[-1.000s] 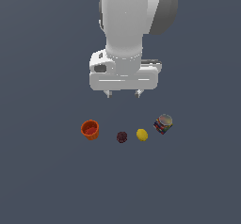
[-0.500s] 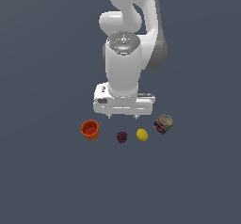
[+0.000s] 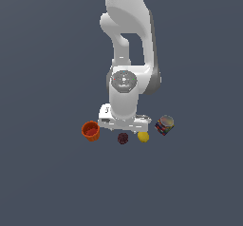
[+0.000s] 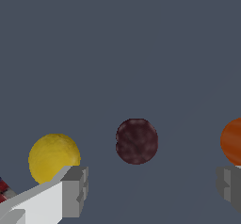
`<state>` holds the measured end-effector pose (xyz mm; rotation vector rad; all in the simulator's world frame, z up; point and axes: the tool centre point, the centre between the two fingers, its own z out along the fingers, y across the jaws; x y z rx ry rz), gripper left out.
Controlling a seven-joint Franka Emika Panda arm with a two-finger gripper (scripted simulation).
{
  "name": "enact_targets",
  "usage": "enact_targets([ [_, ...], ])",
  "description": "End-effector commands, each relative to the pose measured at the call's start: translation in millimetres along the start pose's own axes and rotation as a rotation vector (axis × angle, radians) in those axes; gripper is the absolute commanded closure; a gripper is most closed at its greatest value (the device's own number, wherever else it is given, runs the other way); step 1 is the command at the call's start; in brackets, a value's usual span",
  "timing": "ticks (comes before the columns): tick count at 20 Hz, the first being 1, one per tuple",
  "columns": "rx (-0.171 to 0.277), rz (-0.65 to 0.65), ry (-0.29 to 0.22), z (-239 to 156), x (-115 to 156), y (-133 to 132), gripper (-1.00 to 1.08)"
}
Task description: Pick up a designated object from a clutter of objects.
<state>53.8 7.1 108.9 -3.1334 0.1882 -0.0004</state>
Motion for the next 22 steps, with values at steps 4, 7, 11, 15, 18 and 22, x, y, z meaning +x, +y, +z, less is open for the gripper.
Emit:
enact_targets([
  [4, -0.002, 0.018, 0.000, 25.1, -0.1, 0.6, -0.92],
  [7, -0.003, 0.021, 0.000, 30.0, -0.3, 0.8, -0.92],
  [11, -0.003, 0.020, -0.002, 30.4, -0.7, 0.8, -0.92],
  [15, -0.003, 0.020, -0.002, 41.5, -1.0, 0.7, -0.92],
  [18, -0.003, 0.021, -0.001, 56.3, -1.5, 0.9, -0.92],
  [22, -0.003, 0.021, 0.000, 73.8, -1.6, 1.0, -0.92],
])
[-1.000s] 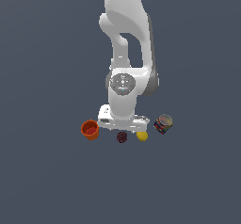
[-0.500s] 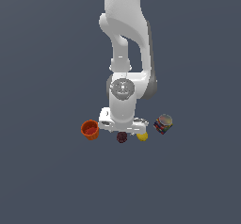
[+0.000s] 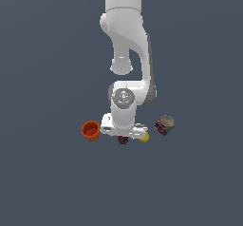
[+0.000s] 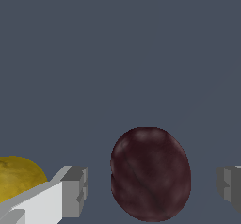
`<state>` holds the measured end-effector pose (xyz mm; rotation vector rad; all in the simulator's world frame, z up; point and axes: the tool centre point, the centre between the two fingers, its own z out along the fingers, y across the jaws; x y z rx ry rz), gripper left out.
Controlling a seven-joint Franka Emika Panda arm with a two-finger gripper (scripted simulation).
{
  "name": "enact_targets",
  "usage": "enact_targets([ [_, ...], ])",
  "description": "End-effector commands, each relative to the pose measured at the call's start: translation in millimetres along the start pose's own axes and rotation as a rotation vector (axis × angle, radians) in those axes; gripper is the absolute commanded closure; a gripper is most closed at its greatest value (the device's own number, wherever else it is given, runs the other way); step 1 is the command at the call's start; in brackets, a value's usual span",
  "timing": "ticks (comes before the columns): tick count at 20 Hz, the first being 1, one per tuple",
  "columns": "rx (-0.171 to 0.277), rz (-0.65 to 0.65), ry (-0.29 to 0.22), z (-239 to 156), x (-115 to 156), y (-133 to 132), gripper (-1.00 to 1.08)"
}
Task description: Pick up a designated object from a clutter of objects.
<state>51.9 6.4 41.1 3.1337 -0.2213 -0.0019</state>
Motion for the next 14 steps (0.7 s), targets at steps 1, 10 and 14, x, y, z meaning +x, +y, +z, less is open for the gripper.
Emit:
enact_targets([
  [1, 0.000, 0.000, 0.001, 8.7, 0.4, -0.1, -0.92],
  [10, 0.000, 0.000, 0.001, 12.9, 1.2, -0.3, 1.08],
  [14, 0.000, 0.000, 0.001, 12.9, 1.2, -0.3, 1.08],
])
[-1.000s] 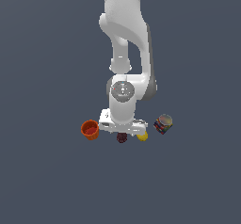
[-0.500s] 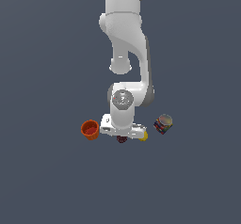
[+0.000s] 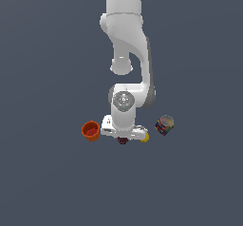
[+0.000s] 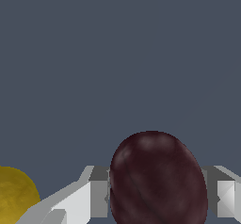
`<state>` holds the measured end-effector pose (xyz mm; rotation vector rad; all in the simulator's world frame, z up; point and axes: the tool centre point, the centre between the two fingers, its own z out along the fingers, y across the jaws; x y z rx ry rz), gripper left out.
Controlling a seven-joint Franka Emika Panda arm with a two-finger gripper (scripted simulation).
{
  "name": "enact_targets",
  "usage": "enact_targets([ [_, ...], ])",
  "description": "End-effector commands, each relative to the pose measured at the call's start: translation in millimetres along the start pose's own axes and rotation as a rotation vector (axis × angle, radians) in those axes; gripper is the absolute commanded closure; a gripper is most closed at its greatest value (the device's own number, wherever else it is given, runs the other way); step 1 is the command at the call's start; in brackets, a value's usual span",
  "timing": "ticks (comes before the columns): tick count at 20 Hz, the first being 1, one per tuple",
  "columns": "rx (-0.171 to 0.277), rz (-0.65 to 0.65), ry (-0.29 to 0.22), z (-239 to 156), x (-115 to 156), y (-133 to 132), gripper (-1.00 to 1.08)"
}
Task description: Pick up a designated object from a clutter of objects.
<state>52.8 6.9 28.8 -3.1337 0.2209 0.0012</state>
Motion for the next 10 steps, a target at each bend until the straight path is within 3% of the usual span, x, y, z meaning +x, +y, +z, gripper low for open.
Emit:
enact_targets([
  [1, 0.000, 0.000, 0.000, 0.6, 0.4, 0.3, 1.08],
  [10, 0.000, 0.000, 0.000, -19.4, 3.0, 7.4, 1.08],
])
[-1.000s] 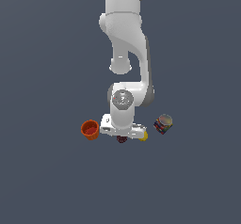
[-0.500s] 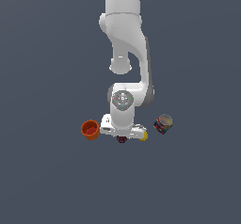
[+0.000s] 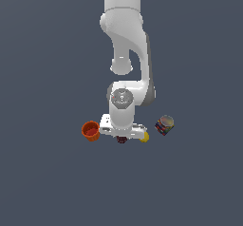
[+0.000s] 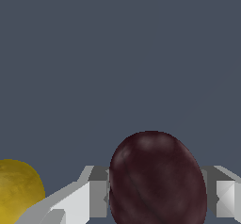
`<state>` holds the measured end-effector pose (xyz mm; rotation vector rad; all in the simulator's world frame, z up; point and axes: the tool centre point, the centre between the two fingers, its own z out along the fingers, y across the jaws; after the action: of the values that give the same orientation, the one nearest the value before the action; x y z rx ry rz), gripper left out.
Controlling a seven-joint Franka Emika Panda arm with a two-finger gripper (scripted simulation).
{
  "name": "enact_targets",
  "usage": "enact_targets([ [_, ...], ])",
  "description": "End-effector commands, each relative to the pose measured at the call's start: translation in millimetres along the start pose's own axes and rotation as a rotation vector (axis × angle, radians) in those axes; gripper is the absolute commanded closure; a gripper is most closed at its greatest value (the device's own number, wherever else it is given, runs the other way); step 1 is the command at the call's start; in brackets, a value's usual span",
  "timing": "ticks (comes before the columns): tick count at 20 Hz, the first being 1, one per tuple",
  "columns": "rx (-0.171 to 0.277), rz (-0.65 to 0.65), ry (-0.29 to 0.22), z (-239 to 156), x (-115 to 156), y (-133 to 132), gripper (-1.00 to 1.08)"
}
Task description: Pick up a designated object from a clutter of objects.
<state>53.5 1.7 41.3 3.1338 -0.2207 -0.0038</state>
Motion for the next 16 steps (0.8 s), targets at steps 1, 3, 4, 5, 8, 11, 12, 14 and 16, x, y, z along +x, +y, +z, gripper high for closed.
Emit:
enact_targets([
  [1, 0.000, 0.000, 0.002, -12.1, 2.3, 4.3, 1.08],
  [3, 0.000, 0.000, 0.002, -24.5, 4.0, 8.9, 1.08],
  [4, 0.000, 0.000, 0.002, -31.6, 4.9, 11.5, 1.08],
  [5, 0.000, 0.000, 0.002, -39.3, 6.0, 14.3, 1.08],
  [8, 0.001, 0.000, 0.002, -65.7, 9.6, 23.9, 1.08],
  [11, 0.001, 0.000, 0.002, -96.2, 13.9, 35.0, 1.08],
  [12, 0.001, 0.000, 0.002, -107.2, 15.5, 39.0, 1.08],
  [14, 0.001, 0.001, 0.002, -129.7, 18.8, 47.4, 1.08],
  [16, 0.001, 0.001, 0.002, -152.2, 22.2, 55.5, 1.08],
])
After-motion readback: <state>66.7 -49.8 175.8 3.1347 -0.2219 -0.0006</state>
